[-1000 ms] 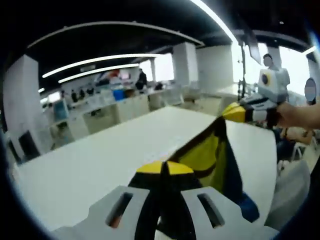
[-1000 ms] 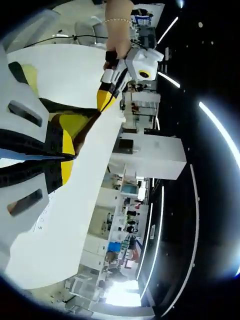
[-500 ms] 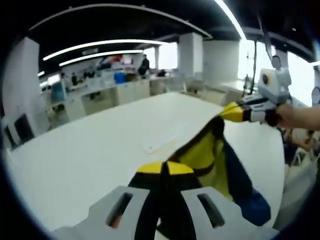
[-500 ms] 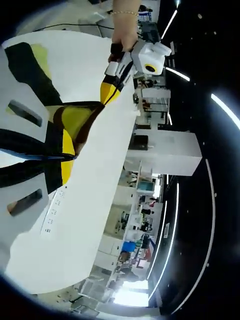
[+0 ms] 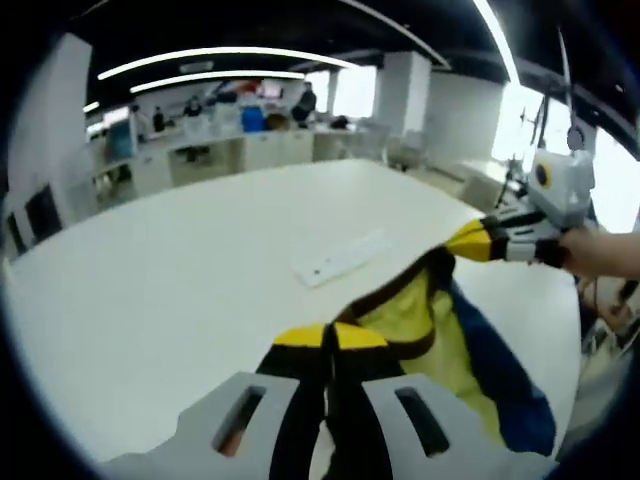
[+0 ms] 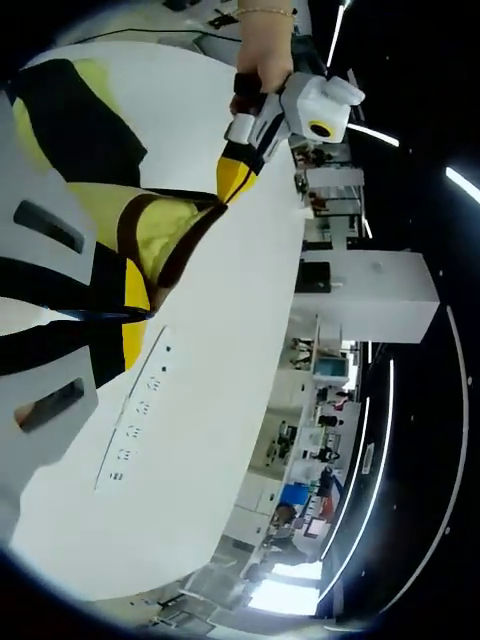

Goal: Fold the garment on the visible template until the final outline fits inside the template.

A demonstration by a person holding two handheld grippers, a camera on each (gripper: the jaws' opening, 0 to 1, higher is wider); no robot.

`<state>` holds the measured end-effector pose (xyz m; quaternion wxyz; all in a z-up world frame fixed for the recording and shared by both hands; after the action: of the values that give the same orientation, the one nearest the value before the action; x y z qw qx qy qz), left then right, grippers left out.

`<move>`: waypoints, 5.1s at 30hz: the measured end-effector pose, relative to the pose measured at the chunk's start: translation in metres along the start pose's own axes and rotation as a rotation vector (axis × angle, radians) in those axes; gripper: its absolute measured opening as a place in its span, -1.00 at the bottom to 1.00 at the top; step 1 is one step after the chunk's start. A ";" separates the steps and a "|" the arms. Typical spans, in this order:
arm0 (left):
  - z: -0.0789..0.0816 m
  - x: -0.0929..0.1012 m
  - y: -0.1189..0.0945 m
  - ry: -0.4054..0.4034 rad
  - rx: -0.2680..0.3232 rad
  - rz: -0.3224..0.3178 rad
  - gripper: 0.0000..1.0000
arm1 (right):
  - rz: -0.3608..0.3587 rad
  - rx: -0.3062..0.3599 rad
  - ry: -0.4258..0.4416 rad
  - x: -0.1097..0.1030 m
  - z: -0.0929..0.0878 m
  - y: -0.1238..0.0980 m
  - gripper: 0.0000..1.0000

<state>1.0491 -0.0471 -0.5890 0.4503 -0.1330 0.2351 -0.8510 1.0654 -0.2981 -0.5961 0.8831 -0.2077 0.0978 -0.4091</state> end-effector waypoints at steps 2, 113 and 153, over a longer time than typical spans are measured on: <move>-0.002 -0.003 0.010 -0.004 -0.021 -0.003 -1.00 | -0.004 -0.022 0.006 0.006 -0.003 0.010 -0.98; -0.068 0.056 -0.117 0.061 -0.087 -0.033 0.43 | 0.052 -0.110 0.197 -0.041 -0.062 -0.123 0.45; -0.105 0.175 -0.273 -0.033 -0.076 -0.065 0.99 | 0.101 -0.033 0.099 -0.089 -0.079 -0.311 0.99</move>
<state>0.7129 -0.0309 -0.5340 0.4209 -0.1718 0.2552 -0.8533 0.7685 -0.4336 -0.5277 0.8932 -0.1967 0.1583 -0.3720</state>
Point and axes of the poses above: the point that each gripper's makers call its tool centre point, and the gripper's own axes: y roughly forward along the fingers, x roughly to its right, z roughly out of its top, the point moved 10 cm from there along -y, roughly backward along the fingers, and after that the axes turned 5 degrees about y, right-handed, at the moved point
